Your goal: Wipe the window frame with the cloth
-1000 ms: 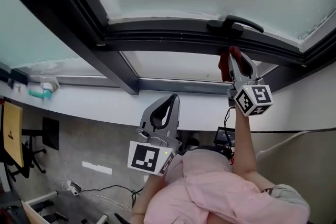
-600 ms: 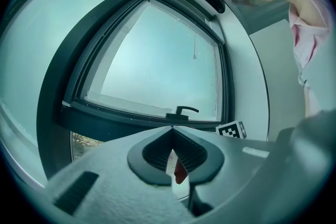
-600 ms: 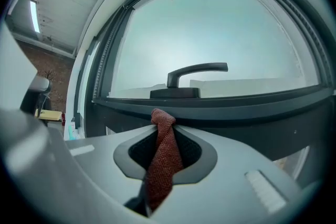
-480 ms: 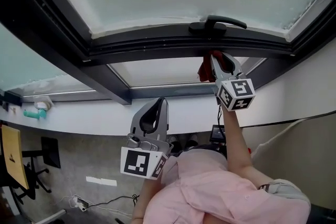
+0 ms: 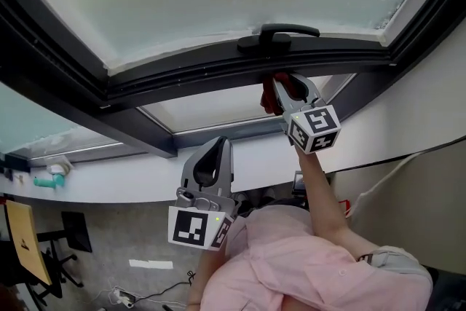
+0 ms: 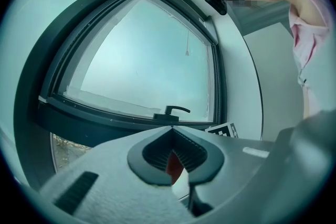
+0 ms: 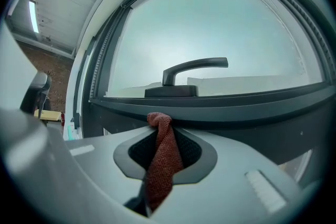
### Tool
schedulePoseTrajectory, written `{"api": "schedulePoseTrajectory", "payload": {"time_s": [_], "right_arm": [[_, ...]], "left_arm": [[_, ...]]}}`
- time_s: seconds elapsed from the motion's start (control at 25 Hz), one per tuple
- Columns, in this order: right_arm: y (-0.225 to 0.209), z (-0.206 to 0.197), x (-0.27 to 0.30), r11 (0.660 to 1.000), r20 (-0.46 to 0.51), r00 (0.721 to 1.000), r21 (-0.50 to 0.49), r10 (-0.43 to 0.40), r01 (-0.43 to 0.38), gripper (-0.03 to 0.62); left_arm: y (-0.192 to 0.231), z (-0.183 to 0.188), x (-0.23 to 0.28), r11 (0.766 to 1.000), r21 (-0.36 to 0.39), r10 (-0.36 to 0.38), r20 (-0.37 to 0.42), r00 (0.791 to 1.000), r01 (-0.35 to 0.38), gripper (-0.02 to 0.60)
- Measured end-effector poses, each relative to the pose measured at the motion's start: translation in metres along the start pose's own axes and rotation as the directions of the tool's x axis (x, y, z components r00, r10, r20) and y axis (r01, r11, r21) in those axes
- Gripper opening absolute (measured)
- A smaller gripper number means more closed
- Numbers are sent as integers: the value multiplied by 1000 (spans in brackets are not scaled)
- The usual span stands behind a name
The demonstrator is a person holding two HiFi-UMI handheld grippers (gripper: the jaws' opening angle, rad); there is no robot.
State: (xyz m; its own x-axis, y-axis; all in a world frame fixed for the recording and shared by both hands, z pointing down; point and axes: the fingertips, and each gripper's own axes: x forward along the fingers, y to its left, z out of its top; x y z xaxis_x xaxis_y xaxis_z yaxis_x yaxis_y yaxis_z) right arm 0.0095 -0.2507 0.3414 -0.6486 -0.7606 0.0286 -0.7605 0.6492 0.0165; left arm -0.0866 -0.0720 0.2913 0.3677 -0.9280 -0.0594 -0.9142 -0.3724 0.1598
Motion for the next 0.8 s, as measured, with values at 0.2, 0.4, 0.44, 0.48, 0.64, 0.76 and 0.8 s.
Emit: {"api": "schedulePoseTrajectory", "payload": {"time_s": [0.2,0.4,0.44,0.48,0.64,0.76,0.8], "right_arm": [[0,0,-1,999,-14,999,-22,42,-42,60],[-3,1,-4,997,-24,998,-49,56,-57,58],[-5,1,-5,997,-24,998,-51,53,-54,58],[-8,1,-6,997,-24,999,-51,49,-50,58],[-25,1,-14,999,-18,1000,-36,18,-19,60],[-38,1,-20,1000,-14,1000,-22,-4,4,58],[-42,1,-22,1000,-15,1000,-22,-11,11,58]], "left_arm": [[-12,-3,17,999,-1,-38,-4,999,38,-3],[-21,-3,33,997,-3,-72,-7,997,72,-3],[-23,-4,36,997,-5,-79,-8,997,79,-3],[-25,-4,39,996,-6,-86,-9,996,86,-3],[-33,-7,50,993,-10,-117,-15,993,117,-3],[-39,-7,57,991,-12,-136,-19,991,136,-3],[-40,-8,59,990,-11,-141,-20,990,141,-3]]}}
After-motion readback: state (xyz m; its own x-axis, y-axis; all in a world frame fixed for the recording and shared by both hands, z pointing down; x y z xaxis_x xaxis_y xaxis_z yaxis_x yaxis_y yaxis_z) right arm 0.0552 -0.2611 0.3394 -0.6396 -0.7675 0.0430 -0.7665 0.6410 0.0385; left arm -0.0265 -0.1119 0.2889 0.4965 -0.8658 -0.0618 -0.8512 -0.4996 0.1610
